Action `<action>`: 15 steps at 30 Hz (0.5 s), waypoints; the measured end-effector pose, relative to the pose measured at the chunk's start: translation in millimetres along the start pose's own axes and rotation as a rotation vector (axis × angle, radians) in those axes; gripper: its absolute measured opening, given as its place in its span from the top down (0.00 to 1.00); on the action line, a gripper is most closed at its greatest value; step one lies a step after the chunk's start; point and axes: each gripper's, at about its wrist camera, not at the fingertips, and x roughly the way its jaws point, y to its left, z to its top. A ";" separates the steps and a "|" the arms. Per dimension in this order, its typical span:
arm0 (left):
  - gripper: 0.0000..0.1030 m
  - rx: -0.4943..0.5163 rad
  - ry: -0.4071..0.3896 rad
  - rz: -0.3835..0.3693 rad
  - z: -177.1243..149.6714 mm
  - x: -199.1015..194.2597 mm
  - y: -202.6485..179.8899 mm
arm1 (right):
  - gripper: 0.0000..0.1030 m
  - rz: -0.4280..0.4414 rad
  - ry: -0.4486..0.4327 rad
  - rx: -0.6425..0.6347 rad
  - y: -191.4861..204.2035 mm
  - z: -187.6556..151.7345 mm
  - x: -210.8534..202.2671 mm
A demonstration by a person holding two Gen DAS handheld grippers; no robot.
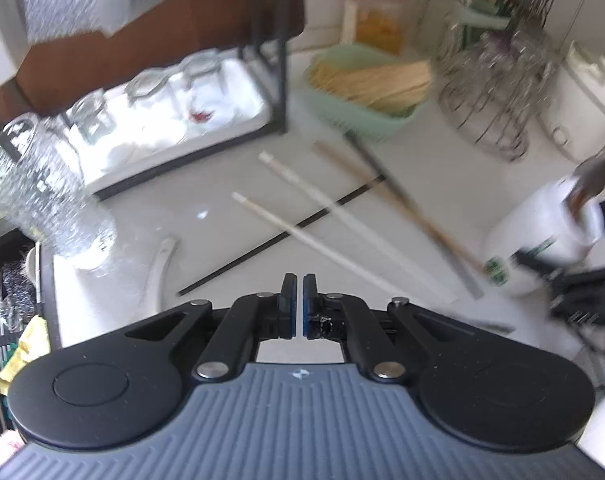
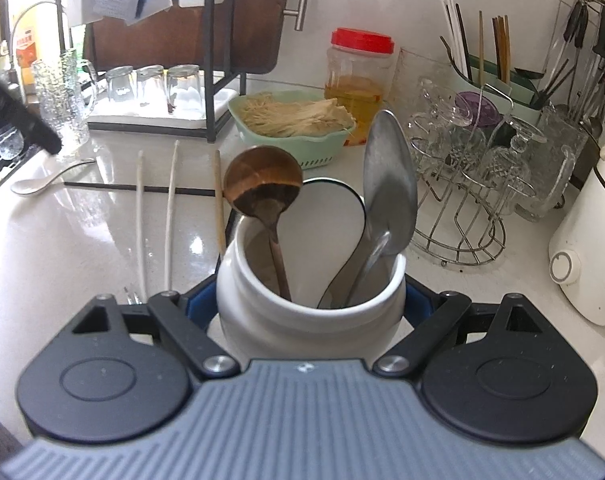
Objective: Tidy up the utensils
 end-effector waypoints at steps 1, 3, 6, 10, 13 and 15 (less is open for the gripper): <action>0.99 -0.004 0.009 0.007 -4.2 4.9 10.0 | 0.10 -0.007 0.005 0.007 0.7 0.2 0.3; 0.99 -0.014 0.017 0.005 -12.2 13.7 31.0 | 0.10 -0.021 0.015 0.020 2.4 1.3 0.6; 0.99 -0.009 0.022 0.037 -20.3 25.4 62.9 | 0.10 -0.040 0.036 0.038 4.4 4.3 2.1; 0.92 -0.013 0.012 0.056 -19.3 39.5 101.0 | 0.10 -0.063 0.055 0.058 6.7 7.5 4.3; 0.83 -0.022 0.010 0.046 -15.8 50.5 118.4 | 0.10 -0.077 0.061 0.070 8.3 8.8 5.5; 0.74 -0.020 0.010 0.040 -12.8 56.4 124.3 | 0.10 -0.083 0.067 0.075 9.0 9.8 6.4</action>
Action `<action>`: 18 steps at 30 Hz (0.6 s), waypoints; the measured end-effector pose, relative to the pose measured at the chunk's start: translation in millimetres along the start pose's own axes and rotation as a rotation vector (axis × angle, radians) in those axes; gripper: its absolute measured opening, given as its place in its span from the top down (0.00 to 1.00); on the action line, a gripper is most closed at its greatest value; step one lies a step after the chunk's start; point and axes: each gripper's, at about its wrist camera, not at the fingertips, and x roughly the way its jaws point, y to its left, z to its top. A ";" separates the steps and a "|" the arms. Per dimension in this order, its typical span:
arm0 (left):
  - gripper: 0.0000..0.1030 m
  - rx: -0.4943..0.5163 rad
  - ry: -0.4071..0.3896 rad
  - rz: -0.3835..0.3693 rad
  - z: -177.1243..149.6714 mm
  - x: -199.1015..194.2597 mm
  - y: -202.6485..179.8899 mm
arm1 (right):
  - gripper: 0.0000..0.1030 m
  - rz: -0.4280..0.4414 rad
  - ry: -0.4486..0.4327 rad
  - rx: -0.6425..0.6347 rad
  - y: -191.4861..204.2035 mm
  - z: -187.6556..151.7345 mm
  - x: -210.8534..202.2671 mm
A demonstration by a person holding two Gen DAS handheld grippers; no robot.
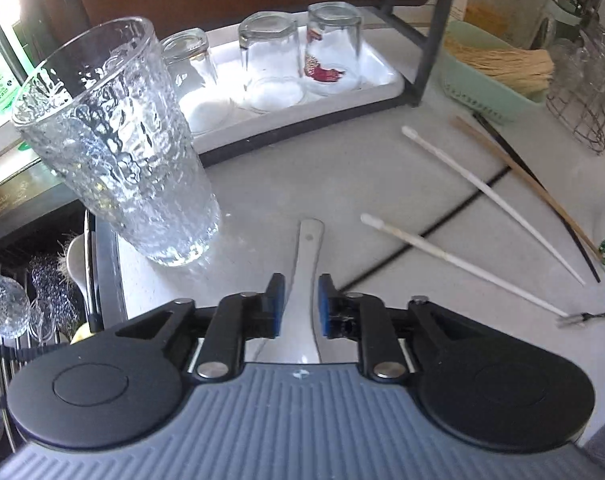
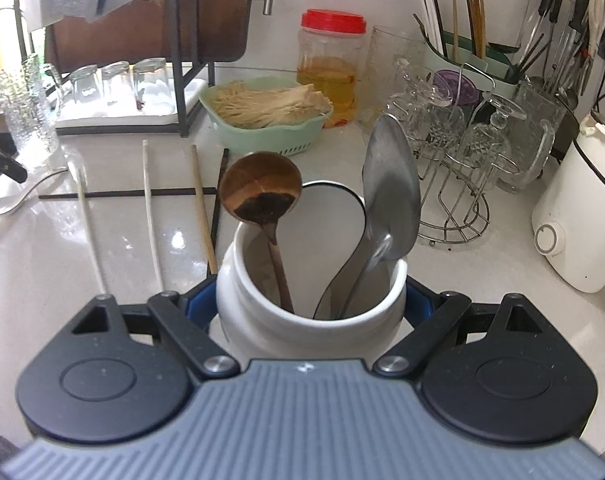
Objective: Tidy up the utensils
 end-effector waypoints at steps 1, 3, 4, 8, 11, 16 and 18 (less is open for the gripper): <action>0.71 0.005 -0.001 -0.015 1.3 2.6 1.8 | 0.10 -0.003 0.003 0.003 0.3 0.7 0.4; 0.66 0.015 -0.004 -0.028 3.9 6.4 0.5 | 0.10 -0.009 0.011 0.006 1.0 2.1 0.9; 0.66 0.023 -0.001 -0.035 5.0 8.6 -0.3 | 0.10 -0.011 0.015 0.007 1.2 2.5 1.0; 0.66 0.048 0.009 -0.046 9.7 20.6 -2.8 | 0.10 -0.015 0.024 0.008 1.8 3.7 1.8; 0.66 0.046 0.022 -0.044 13.6 30.6 -1.9 | 0.10 -0.018 0.029 0.008 2.0 4.6 2.4; 0.66 0.060 0.022 -0.034 19.6 40.0 -3.6 | 0.10 -0.021 0.037 0.008 2.7 5.4 2.3; 0.67 0.063 0.024 -0.034 21.7 40.7 -5.0 | 0.10 -0.021 0.040 0.008 2.9 5.8 2.7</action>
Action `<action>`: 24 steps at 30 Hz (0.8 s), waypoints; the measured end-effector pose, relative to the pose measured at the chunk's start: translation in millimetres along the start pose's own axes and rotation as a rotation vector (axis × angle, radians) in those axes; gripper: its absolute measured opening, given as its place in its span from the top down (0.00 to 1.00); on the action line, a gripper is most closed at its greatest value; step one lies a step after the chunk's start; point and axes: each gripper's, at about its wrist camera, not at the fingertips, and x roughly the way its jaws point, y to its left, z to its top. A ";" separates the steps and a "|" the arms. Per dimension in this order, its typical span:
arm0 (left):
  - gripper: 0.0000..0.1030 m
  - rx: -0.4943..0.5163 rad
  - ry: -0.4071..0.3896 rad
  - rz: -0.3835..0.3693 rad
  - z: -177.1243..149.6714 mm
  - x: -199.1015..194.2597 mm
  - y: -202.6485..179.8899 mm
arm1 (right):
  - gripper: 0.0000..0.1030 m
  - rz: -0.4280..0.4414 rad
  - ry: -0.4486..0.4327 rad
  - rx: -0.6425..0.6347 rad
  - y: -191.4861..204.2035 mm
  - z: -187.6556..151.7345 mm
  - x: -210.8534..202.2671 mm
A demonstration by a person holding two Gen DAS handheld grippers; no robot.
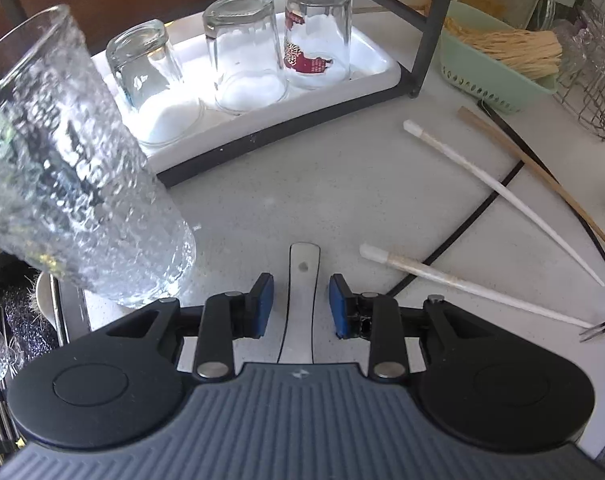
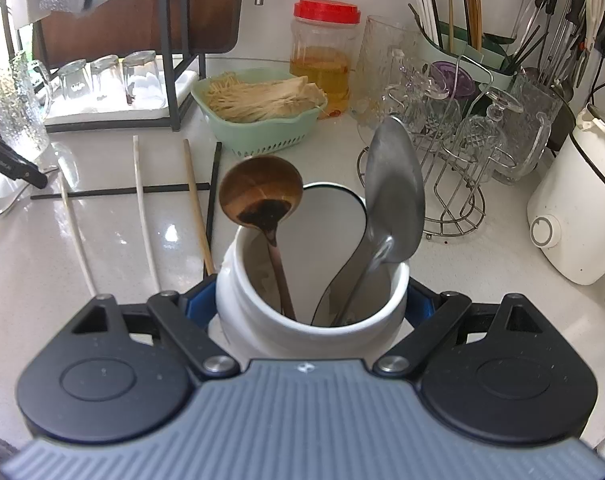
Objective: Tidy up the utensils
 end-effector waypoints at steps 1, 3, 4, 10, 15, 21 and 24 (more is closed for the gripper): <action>0.67 0.003 0.001 0.005 0.7 0.0 -1.3 | 0.10 0.000 0.001 0.000 0.0 0.0 -0.1; 0.74 0.007 0.006 0.006 1.8 -0.2 -3.3 | 0.10 0.000 0.004 -0.001 -0.1 0.5 0.0; 0.76 0.004 0.009 0.004 1.8 -0.9 -3.8 | 0.10 0.001 0.004 -0.002 -0.2 0.7 0.0; 0.83 -0.013 0.039 0.048 5.5 -1.3 -11.8 | 0.10 0.010 0.004 -0.008 -1.8 0.0 -0.4; 0.83 -0.063 0.030 0.082 4.1 -16.1 -21.8 | 0.10 0.024 0.017 -0.026 -3.2 1.6 -0.2; 0.84 -0.128 -0.022 0.087 -1.0 -52.1 -41.2 | 0.10 0.054 0.003 -0.058 -5.6 -0.5 -1.1; 0.84 -0.165 -0.065 0.080 -3.1 -74.9 -54.2 | 0.10 0.074 -0.007 -0.076 -6.5 -1.1 -1.3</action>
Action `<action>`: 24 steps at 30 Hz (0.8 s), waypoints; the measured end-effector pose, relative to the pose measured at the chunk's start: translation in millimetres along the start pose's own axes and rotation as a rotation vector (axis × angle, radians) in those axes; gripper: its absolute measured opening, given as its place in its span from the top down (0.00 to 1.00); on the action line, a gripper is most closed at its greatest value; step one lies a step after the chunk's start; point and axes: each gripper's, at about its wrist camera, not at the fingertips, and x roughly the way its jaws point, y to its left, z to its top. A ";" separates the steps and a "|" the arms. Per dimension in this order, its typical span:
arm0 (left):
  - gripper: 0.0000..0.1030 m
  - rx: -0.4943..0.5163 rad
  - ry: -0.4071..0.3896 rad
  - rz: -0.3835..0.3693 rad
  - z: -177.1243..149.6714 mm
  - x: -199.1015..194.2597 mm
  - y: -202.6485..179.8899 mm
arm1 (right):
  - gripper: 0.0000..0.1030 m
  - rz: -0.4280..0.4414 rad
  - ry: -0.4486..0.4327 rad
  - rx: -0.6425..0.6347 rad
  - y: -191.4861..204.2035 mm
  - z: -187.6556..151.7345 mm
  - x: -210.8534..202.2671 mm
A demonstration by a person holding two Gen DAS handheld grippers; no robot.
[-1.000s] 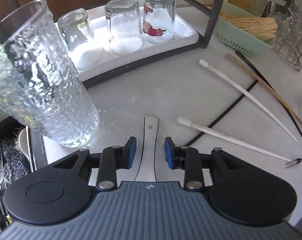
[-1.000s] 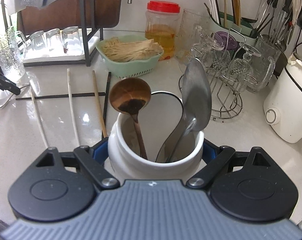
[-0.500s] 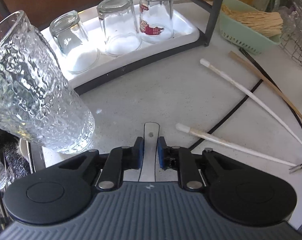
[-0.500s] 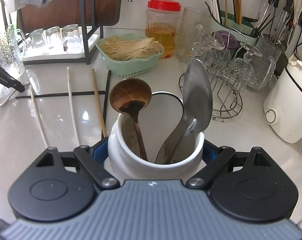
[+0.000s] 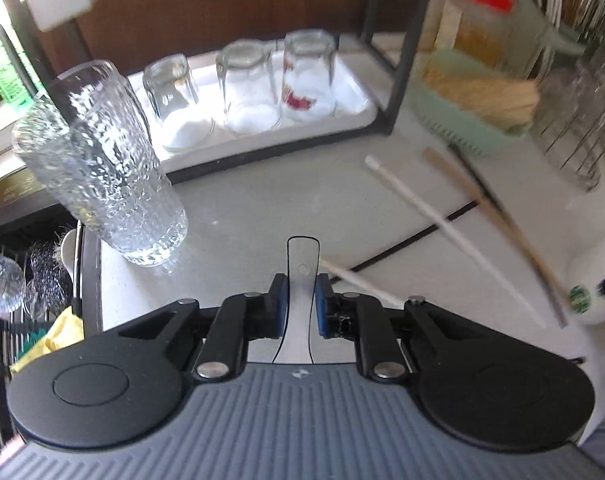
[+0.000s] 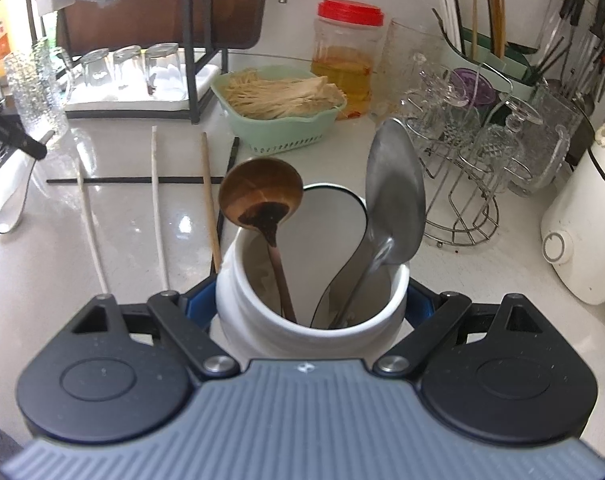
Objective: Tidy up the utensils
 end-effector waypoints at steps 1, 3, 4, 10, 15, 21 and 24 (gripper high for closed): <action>0.84 -0.014 -0.015 -0.003 -1.9 -8.2 -4.5 | 0.10 0.007 -0.003 -0.007 -0.3 0.0 0.1; 0.84 -0.032 -0.041 -0.012 -5.7 -21.7 -12.6 | 0.10 0.020 -0.009 -0.018 -1.1 -0.3 0.1; 0.84 -0.038 -0.052 -0.013 -7.9 -27.5 -17.2 | 0.10 0.025 -0.013 -0.023 -1.3 -0.6 0.1; 0.84 -0.073 -0.075 -0.023 -23.2 -47.3 -40.2 | 0.10 0.039 -0.039 -0.034 -1.7 -3.4 -0.9; 0.84 -0.102 -0.087 -0.043 -29.7 -61.1 -59.0 | 0.10 0.041 -0.058 -0.038 -2.1 -6.1 -1.9; 0.84 -0.092 -0.111 -0.076 -26.3 -81.6 -83.5 | 0.10 0.047 -0.069 -0.045 -2.2 -7.6 -2.7; 0.84 -0.092 -0.138 -0.105 -19.2 -97.0 -95.0 | 0.10 0.052 -0.074 -0.048 -2.7 -8.6 -3.2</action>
